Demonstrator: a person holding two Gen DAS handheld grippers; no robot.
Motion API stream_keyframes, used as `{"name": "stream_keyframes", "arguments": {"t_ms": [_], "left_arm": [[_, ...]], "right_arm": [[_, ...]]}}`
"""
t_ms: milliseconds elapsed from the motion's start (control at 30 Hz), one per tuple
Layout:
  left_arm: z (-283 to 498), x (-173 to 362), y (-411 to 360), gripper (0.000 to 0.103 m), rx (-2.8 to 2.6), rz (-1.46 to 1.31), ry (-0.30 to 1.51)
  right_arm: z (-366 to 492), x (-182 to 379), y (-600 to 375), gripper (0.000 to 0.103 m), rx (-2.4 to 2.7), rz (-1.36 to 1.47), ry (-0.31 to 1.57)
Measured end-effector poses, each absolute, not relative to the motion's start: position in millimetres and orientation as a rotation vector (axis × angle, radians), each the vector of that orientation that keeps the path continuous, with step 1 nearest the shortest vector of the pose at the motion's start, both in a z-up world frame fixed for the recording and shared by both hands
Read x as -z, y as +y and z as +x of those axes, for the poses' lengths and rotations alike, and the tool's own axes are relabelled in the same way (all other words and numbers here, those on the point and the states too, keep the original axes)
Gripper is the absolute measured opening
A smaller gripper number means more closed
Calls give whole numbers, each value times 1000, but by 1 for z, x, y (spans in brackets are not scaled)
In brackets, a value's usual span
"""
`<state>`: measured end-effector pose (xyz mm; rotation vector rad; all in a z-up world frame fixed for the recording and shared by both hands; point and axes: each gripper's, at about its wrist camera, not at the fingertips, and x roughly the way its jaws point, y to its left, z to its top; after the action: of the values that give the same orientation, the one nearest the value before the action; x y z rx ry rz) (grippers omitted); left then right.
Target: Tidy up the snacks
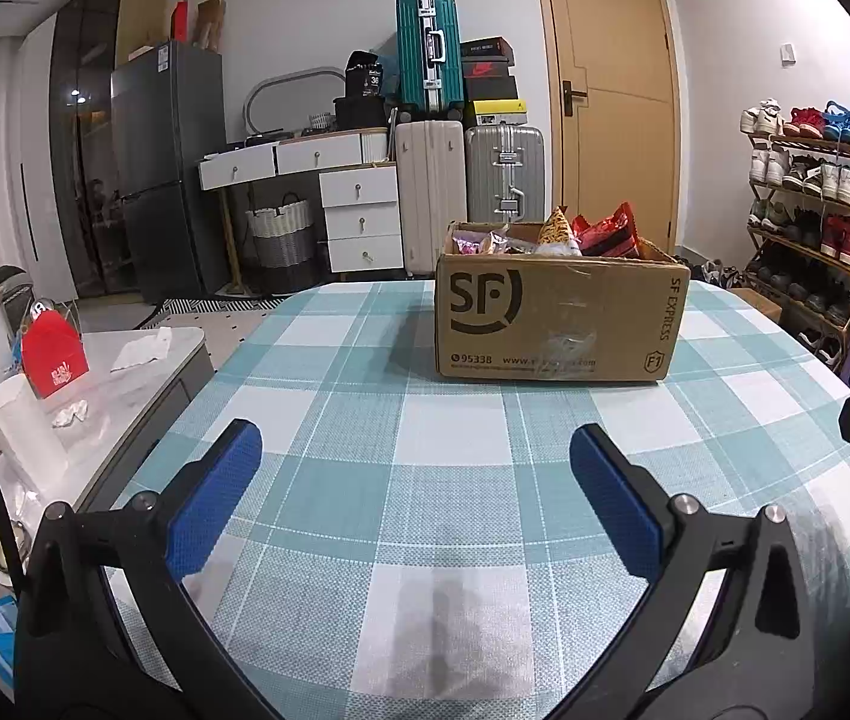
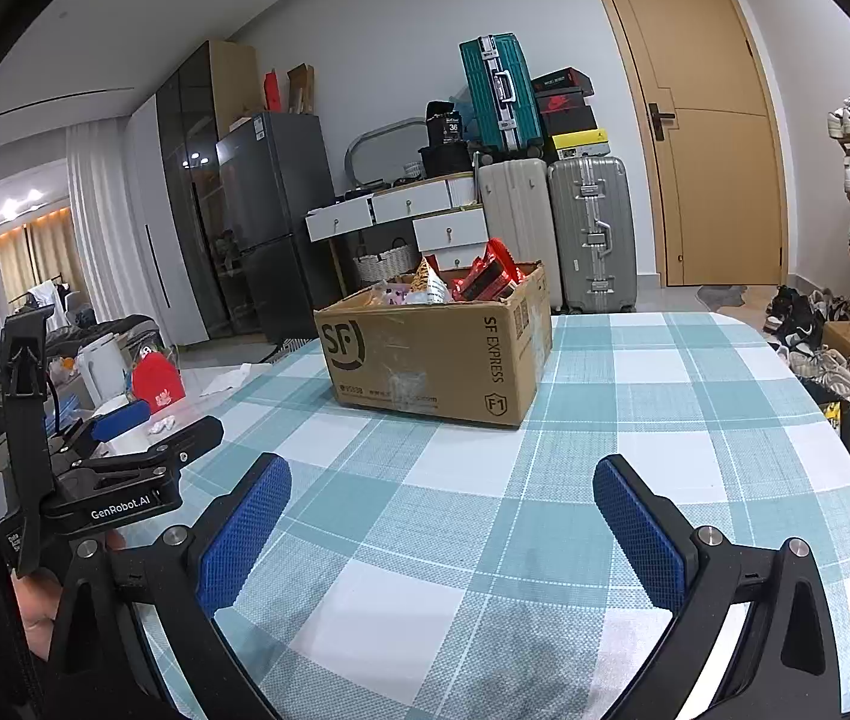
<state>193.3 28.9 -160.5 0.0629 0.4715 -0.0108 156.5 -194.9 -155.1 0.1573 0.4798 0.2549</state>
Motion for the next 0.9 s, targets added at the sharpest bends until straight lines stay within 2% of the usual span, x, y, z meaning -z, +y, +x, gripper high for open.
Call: {"name": "stream_keyframes", "arguments": {"t_ms": [900], "left_arm": [[196,164,34,103,4,56,480]], "right_arm": [[157,157,-192,103,-259,157,483]]}}
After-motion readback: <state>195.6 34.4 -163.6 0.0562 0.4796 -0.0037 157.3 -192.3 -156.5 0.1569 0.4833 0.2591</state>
